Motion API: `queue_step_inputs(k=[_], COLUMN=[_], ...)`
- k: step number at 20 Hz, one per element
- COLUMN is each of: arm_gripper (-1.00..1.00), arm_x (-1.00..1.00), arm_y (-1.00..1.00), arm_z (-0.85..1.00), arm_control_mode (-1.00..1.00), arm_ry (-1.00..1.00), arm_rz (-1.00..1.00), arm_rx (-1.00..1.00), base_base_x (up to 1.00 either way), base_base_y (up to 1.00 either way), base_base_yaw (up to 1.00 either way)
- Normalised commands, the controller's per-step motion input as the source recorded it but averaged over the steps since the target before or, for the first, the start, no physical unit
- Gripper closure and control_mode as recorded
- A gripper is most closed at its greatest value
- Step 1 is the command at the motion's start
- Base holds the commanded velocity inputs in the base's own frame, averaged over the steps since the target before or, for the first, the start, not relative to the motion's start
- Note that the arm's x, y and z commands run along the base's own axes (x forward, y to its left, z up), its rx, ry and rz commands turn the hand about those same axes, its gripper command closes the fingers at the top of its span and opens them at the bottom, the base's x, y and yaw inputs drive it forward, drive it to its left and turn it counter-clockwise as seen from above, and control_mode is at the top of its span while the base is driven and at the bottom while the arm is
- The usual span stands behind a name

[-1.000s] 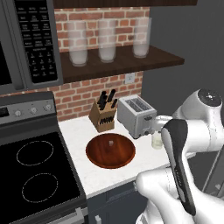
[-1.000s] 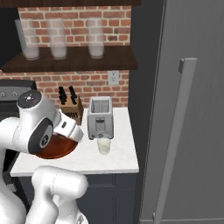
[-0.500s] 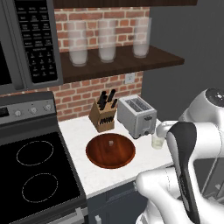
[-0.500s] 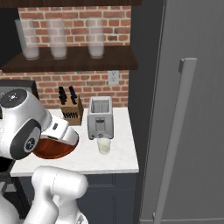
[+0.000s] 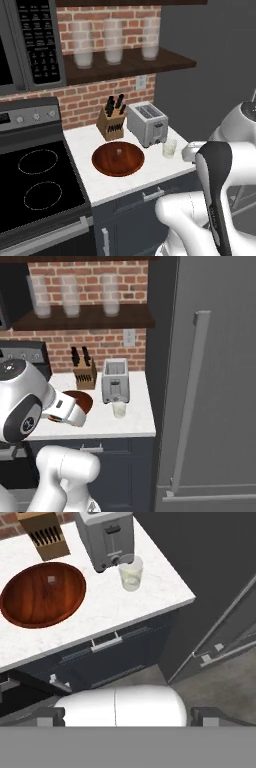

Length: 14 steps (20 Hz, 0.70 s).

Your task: Grab a lemon wedge from the fridge and one ice cube from the ice bowl, and put them in the glass of lemonade.

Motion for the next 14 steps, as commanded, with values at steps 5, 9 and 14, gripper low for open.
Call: queue_step_inputs(k=[5, 9, 14], arm_gripper=[-1.00, -1.00, -1.00], arm_x=[0.00, 0.00, 0.00], arm_y=[0.00, 0.00, 0.00], arm_z=[0.00, 0.00, 0.00], arm_control_mode=[1.00, 1.00, 1.00], arm_ry=[0.00, 0.00, 0.00], arm_rz=[0.00, 0.00, 0.00], arm_rx=[0.00, 0.00, 0.00], base_base_x=[-0.55, -0.24, -0.09], base_base_y=[-0.34, -0.54, -0.63], base_base_yaw=[0.03, 0.12, 0.16])
